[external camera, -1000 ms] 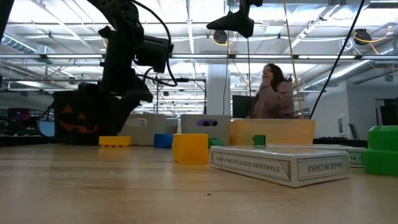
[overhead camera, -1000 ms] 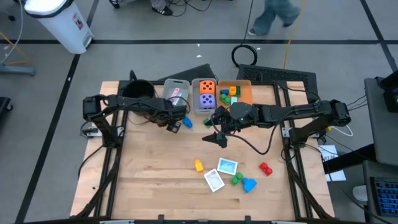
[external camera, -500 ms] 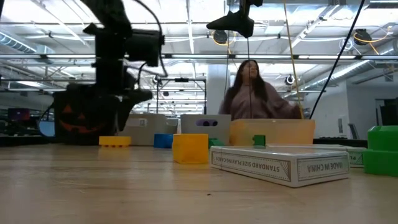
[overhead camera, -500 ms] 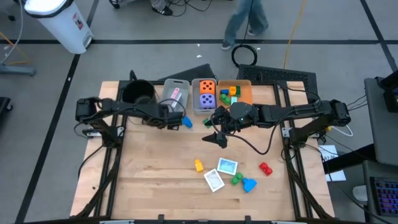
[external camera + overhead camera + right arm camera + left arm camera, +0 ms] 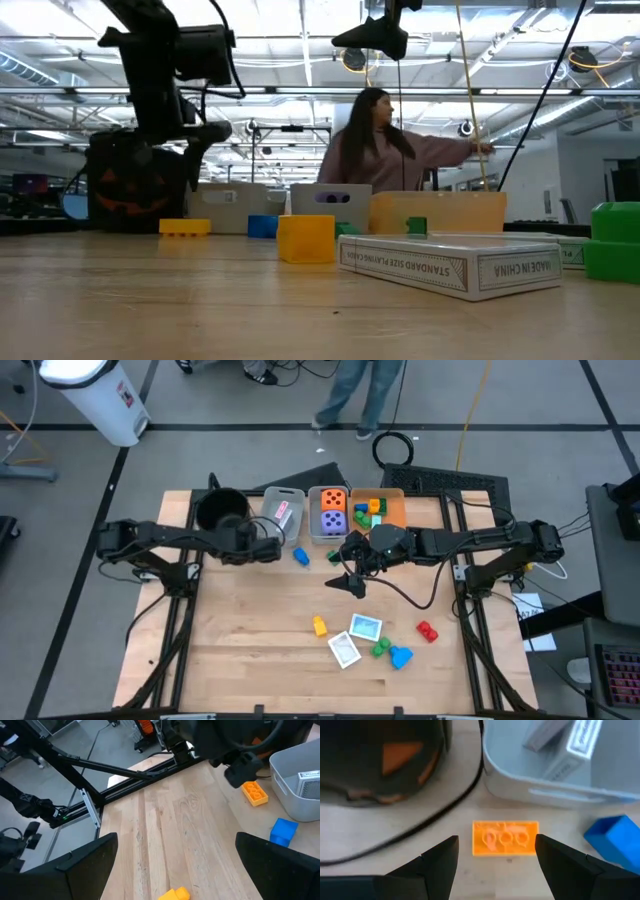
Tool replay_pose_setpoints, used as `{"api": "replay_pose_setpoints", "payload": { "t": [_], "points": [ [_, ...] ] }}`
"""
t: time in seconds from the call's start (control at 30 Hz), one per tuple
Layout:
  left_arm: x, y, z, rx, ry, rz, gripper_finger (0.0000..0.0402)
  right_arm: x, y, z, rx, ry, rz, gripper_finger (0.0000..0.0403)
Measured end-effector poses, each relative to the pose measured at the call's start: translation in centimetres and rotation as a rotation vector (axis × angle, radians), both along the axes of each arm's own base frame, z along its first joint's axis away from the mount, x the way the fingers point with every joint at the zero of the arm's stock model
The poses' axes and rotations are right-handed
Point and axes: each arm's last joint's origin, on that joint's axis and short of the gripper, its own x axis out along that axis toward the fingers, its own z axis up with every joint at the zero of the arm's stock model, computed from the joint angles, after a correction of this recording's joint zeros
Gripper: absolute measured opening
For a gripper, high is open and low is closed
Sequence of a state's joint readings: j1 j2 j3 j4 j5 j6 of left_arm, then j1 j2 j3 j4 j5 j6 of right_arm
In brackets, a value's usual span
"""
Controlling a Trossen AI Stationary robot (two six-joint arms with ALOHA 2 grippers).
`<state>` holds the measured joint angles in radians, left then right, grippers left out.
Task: Pick & Place Toys
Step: Put the top yellow game piece into the orange bin
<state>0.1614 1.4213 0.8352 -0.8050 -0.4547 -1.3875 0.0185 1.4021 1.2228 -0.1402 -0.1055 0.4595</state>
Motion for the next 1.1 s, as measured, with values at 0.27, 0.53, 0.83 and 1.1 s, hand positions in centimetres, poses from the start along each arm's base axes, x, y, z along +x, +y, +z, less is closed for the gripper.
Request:
{"api": "replay_pose_setpoints", "payload": {
  "t": [0.27,0.53,0.83,1.1],
  "points": [
    [0.4,1.9,-1.0,-0.036,0.025,0.001,0.0271,0.0,0.0,0.0,0.000,-0.001,0.000,0.0396],
    [0.5,2.7,-1.8,-0.046,0.060,0.008,0.0271,0.0,0.0,0.0,0.010,0.001,-0.005,0.0396],
    [1.1,2.7,-3.2,-0.101,0.081,-0.001,0.0271,0.0,0.0,0.0,0.028,0.003,-0.013,0.0396],
    [1.5,1.9,-3.5,-0.142,0.088,-0.081,0.0271,0.0,0.0,0.0,0.034,0.003,-0.015,0.0396]
  ]
}}
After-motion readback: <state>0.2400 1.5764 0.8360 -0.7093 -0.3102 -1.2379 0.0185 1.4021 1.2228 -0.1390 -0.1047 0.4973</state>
